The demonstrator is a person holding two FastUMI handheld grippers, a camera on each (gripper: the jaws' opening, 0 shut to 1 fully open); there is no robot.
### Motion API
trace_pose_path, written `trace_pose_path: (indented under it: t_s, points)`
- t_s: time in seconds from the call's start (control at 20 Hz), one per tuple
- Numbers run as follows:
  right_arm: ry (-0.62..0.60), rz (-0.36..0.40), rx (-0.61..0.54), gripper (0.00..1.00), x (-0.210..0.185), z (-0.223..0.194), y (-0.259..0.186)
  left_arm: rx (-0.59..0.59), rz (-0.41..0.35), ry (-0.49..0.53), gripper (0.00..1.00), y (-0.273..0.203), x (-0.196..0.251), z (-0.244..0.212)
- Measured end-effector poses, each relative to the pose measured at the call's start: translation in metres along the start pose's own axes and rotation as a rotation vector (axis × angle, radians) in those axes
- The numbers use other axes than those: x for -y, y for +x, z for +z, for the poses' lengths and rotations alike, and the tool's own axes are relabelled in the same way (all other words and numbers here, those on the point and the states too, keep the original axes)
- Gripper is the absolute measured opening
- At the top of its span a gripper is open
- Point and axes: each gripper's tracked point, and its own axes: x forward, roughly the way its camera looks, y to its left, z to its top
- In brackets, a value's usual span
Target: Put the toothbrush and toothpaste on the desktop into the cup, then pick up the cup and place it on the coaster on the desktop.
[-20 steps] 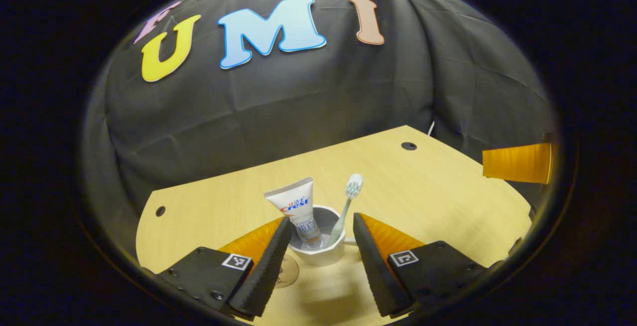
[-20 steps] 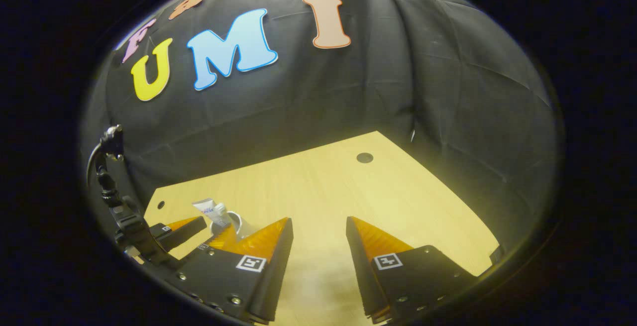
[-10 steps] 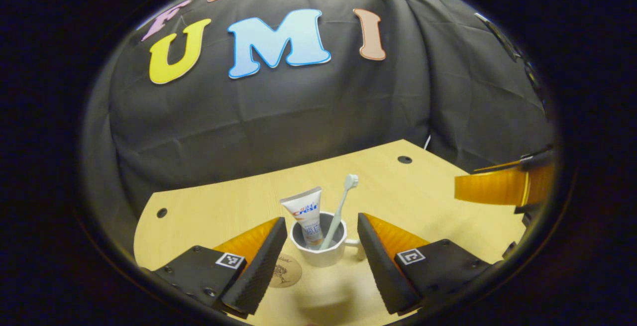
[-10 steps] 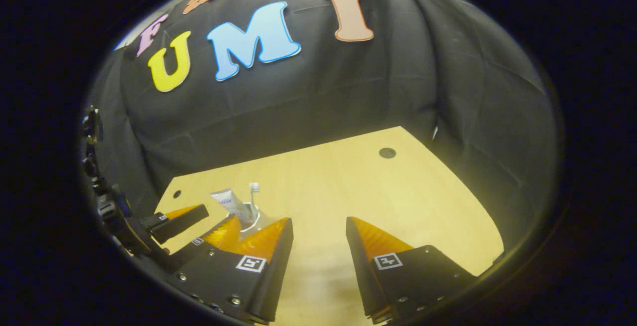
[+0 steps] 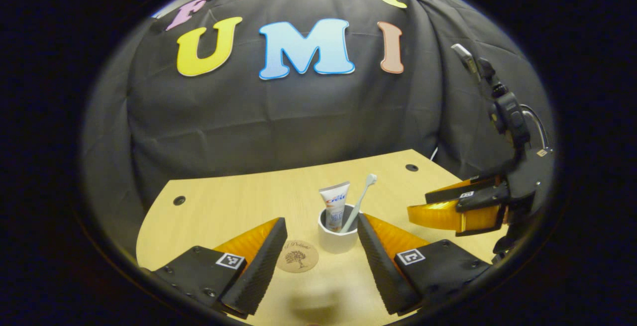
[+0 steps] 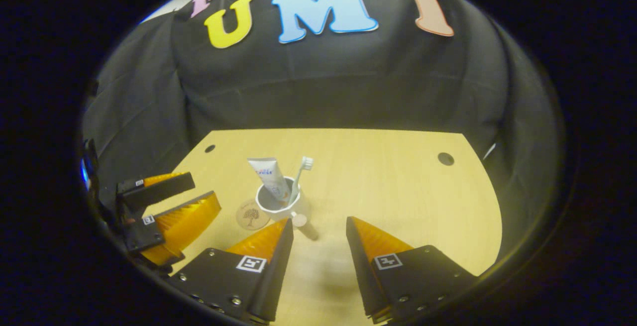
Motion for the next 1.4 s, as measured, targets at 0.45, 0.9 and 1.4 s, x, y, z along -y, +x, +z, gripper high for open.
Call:
trace_pose_path:
  t_s: [0.45,0.9,1.4]
  points:
    - [-0.278,0.123,-0.152,0.62,-0.017,-0.018,0.047,-0.031,0.125,-0.09,0.95,-0.032,-0.05,-0.021]
    - [-0.4,0.167,-0.275,0.62,-0.022,-0.04,0.095,-0.086,0.29,-0.18,0.95,-0.067,-0.106,-0.057]
    - [-0.386,0.175,-0.32,0.23,-0.021,-0.047,0.109,-0.115,0.36,-0.241,0.95,-0.079,-0.129,-0.077]
